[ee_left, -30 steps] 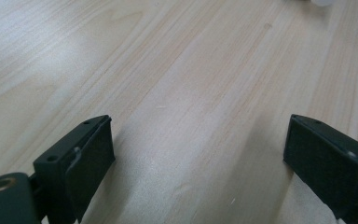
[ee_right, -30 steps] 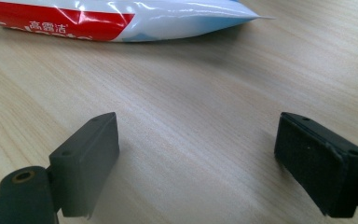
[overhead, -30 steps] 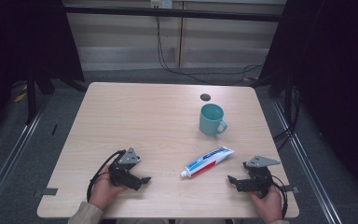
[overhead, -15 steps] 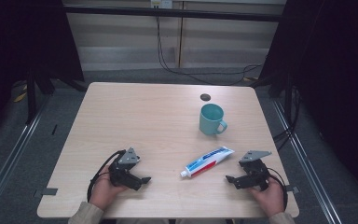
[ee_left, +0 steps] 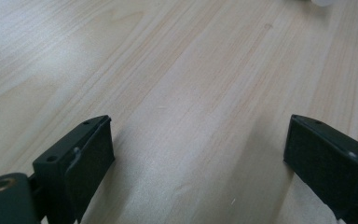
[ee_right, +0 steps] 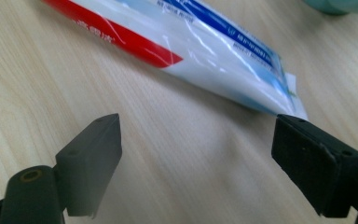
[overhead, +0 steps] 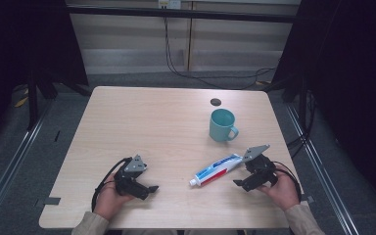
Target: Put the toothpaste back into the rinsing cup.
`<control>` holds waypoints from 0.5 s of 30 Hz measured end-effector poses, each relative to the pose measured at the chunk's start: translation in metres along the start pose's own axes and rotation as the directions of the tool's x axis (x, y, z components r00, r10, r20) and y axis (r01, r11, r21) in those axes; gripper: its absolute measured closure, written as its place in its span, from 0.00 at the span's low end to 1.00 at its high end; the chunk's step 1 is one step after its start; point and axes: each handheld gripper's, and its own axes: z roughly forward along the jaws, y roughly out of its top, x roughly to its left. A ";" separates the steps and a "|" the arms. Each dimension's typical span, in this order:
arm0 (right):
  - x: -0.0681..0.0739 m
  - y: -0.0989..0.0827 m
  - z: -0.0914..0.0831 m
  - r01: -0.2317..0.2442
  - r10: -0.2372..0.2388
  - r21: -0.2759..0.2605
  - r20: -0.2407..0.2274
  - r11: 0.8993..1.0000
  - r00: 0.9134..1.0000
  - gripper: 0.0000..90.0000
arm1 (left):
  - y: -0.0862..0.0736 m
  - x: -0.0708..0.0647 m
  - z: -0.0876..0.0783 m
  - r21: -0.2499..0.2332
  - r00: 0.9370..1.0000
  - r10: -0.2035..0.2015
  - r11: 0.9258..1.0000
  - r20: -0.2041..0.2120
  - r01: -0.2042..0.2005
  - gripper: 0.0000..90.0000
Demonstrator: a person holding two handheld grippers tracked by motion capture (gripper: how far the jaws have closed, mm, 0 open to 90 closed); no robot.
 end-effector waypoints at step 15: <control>-0.007 0.033 0.005 0.104 -0.102 0.042 -0.039 0.994 0.994 0.17 | 0.000 0.000 0.000 0.001 1.000 0.000 1.000 0.000 0.000 0.09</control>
